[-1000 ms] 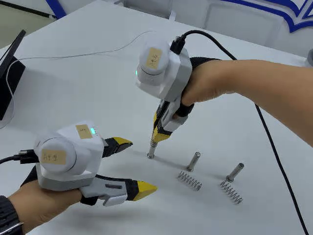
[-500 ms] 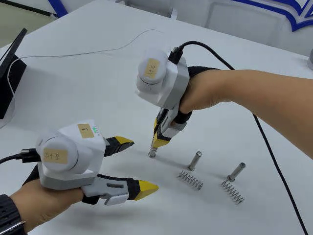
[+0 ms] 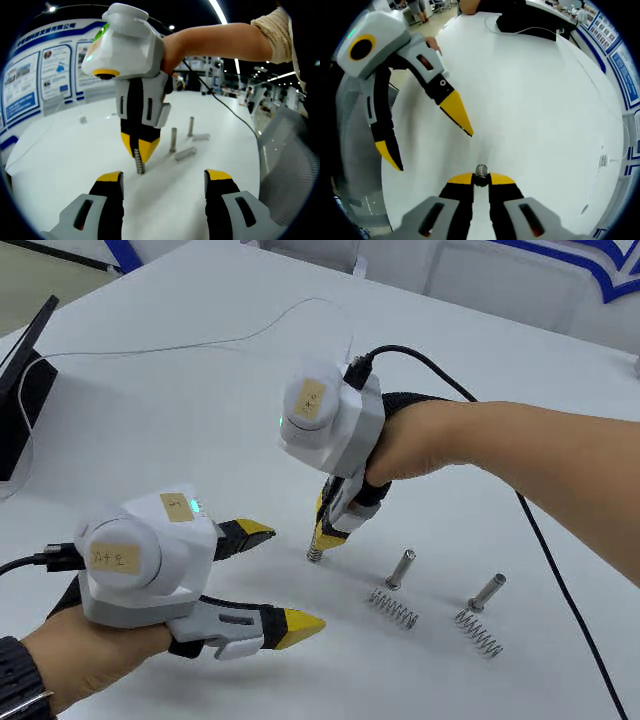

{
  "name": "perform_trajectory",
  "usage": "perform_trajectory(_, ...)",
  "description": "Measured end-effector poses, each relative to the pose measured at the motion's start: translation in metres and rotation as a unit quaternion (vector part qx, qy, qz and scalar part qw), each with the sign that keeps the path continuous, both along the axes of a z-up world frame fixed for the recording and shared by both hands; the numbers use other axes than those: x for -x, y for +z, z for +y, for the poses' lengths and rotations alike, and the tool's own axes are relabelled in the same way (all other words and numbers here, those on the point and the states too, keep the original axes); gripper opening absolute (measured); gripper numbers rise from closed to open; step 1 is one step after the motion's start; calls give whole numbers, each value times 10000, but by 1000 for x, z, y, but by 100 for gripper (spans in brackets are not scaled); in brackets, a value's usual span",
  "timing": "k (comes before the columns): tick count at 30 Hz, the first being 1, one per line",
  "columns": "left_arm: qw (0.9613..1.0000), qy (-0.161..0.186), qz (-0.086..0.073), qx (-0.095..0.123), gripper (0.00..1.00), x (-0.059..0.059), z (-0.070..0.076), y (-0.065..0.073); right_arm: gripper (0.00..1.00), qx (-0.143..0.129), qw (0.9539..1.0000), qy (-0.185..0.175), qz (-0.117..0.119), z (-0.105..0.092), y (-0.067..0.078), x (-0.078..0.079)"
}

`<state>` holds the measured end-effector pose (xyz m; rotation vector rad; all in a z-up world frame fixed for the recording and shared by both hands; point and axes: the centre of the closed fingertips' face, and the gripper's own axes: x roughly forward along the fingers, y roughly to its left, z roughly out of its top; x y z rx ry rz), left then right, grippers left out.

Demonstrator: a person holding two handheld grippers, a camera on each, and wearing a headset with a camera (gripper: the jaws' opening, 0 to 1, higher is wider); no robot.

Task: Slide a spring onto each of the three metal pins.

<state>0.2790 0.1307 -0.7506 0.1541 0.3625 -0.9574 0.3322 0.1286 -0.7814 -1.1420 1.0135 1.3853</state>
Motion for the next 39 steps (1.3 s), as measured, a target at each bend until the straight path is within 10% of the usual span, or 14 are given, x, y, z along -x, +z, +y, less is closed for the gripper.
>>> perform_trajectory(39, 9997, -231, -57, -88, 66, 6, -11, 4, 20, -665, 9965, -408, -301, -21, 32, 13)
